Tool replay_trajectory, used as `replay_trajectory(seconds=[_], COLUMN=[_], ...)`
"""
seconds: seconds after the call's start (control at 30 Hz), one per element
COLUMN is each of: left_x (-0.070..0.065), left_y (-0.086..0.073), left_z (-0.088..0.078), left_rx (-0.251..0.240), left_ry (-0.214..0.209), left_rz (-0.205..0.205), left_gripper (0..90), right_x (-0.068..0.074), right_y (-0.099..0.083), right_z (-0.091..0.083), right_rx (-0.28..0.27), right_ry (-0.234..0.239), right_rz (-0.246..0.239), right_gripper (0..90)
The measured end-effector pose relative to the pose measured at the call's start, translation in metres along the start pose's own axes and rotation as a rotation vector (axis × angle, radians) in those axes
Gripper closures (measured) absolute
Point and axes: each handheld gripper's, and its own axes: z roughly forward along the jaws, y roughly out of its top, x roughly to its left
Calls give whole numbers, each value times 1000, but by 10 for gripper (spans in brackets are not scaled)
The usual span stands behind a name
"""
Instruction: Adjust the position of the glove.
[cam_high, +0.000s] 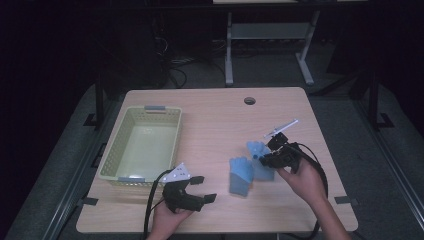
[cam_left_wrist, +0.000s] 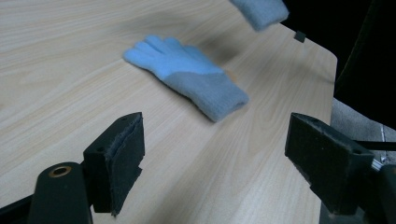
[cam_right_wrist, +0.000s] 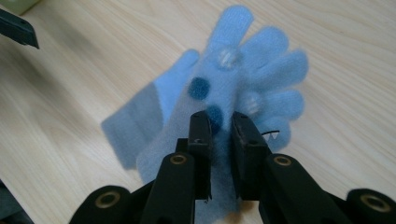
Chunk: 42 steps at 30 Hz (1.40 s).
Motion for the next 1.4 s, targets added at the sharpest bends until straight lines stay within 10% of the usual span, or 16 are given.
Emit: replay_trajectory(seconds=[0.67, 1.4], left_x=[0, -2], left_y=[0, 0], left_z=[-2, -2], left_rx=[-2, -3], left_ry=[-2, -4], left_rz=[2, 0], left_gripper=[196, 198], right_x=[28, 43], right_y=[9, 2], right_z=[35, 67], right_rx=[10, 28], right_ry=[81, 44], right_rz=[12, 66], right_gripper=[779, 763])
